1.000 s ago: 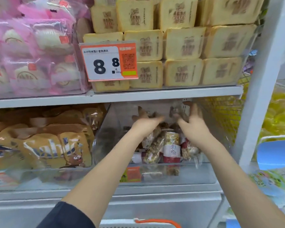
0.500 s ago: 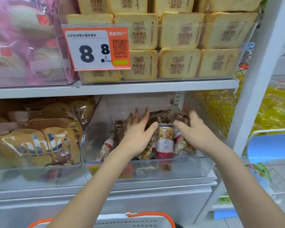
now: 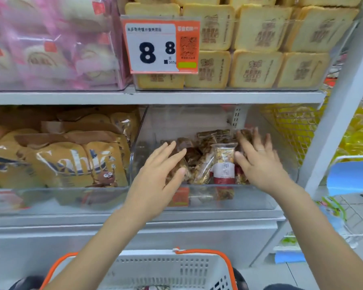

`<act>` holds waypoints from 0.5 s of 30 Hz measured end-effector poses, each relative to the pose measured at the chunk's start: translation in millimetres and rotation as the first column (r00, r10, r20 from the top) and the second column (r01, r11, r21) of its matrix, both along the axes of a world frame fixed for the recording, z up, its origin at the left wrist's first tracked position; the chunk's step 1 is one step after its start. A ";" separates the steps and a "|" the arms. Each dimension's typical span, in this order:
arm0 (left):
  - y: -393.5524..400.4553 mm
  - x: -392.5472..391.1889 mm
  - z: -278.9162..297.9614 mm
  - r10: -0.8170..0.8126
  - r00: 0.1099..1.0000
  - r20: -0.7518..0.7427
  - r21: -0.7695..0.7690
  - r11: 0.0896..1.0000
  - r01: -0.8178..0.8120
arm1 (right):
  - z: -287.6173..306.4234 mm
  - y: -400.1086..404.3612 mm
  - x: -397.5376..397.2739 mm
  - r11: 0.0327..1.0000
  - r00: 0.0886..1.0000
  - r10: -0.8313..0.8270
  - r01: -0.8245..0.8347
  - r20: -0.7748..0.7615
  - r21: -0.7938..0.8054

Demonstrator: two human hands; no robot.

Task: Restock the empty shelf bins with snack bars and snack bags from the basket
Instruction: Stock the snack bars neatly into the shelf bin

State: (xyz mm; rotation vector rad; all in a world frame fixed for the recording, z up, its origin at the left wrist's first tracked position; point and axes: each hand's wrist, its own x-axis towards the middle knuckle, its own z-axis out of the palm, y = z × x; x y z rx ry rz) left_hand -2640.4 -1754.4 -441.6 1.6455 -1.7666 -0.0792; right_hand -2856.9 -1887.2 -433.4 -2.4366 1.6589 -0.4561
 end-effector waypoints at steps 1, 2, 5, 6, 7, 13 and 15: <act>10.3 5.5 -5.9 -0.008 1.000 -0.019 -0.030 1.000 0.008 | 0.8 12.4 3.7 0.997 0.999 0.005 -0.003 0.035 -0.074; 20.8 10.1 -13.8 -0.016 1.000 -0.027 -0.065 0.998 0.014 | -0.4 27.1 7.8 0.989 0.995 0.022 -0.007 0.101 -0.149; 58.3 16.5 -42.9 0.010 1.000 -0.008 -0.173 0.985 -0.011 | -22.4 89.1 23.1 0.947 0.895 0.111 0.037 0.432 -0.320; 72.6 18.5 -56.1 0.028 1.000 -0.006 -0.187 0.982 -0.029 | -35.1 114.0 30.9 0.935 0.847 0.136 0.062 0.515 -0.349; 87.4 22.3 -74.2 0.047 0.999 -0.009 -0.174 0.984 -0.047 | -51.6 137.1 40.0 0.934 0.816 0.147 0.072 0.559 -0.350; 193.9 63.5 -215.3 0.556 0.766 -0.323 0.582 0.755 -0.302 | -212.5 220.4 102.4 0.840 0.955 0.013 -0.171 0.295 0.516; 224.2 77.6 -259.8 0.746 0.607 -0.273 0.788 0.535 -0.303 | -266.9 239.6 109.8 0.472 0.982 -0.103 -0.093 0.160 0.877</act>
